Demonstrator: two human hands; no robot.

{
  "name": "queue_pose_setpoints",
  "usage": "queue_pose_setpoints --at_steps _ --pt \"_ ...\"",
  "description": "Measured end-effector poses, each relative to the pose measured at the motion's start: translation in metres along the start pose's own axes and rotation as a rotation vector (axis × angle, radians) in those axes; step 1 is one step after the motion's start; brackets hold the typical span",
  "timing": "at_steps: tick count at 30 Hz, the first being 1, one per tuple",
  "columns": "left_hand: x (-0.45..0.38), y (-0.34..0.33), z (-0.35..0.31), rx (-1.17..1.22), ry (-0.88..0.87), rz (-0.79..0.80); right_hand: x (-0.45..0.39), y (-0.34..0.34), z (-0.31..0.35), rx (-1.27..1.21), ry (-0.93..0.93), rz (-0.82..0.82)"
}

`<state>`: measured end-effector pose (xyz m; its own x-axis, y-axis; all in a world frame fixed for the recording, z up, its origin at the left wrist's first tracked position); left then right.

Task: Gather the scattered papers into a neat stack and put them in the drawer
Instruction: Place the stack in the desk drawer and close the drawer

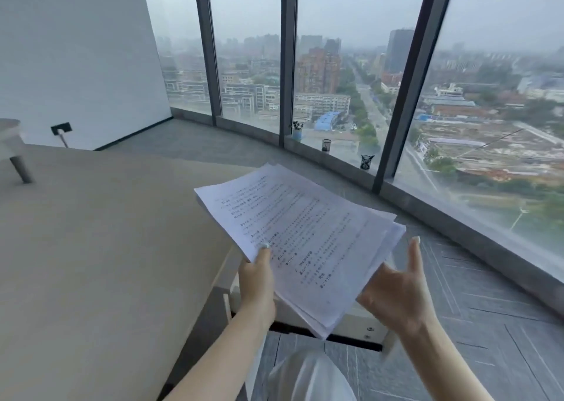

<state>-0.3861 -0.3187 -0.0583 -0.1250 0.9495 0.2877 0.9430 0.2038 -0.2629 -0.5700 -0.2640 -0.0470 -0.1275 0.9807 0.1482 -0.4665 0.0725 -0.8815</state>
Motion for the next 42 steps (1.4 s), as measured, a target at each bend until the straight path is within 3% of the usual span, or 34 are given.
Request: queue_pose_setpoints --at_steps 3,6,10,15,21,23,30,36,42 --pt "0.01 -0.022 0.015 -0.092 -0.099 0.038 0.001 0.045 0.0 0.076 0.074 -0.292" --pt "0.007 -0.04 0.036 -0.123 -0.094 0.126 0.002 0.082 0.0 0.165 0.048 -0.474" --pt "-0.017 -0.048 0.071 -0.077 0.081 0.17 0.001 0.119 0.018 0.349 0.081 -0.645" --pt "-0.067 -0.039 0.12 0.266 0.451 0.047 -0.02 0.147 0.056 0.67 0.062 -0.79" --pt "-0.114 -0.027 0.147 0.354 0.592 -0.092 -0.086 0.148 0.081 1.141 0.031 -0.782" --pt "-0.119 -0.031 0.152 0.329 0.614 -0.11 -0.109 0.148 0.08 1.197 0.014 -0.745" --pt "-0.122 -0.029 0.165 0.304 0.701 -0.179 -0.156 0.181 0.06 1.141 -0.115 -0.743" --pt "-0.123 -0.013 0.168 0.147 0.729 -0.264 -0.146 0.203 0.064 1.042 0.066 -0.963" --pt "-0.122 -0.016 0.169 0.159 0.758 -0.258 -0.131 0.223 0.044 1.031 -0.024 -1.016"
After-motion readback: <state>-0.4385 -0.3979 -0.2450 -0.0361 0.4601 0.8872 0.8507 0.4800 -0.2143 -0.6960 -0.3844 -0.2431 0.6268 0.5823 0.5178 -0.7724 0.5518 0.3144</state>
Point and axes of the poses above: each hand's wrist, its own x-axis away from the middle knuckle, its own y-axis out of the back of the hand, z = x × y, the point moved 10 cm from there along -x, towards the middle knuckle, and after that the axes turned 2 degrees about -x, right-handed, at the moved point
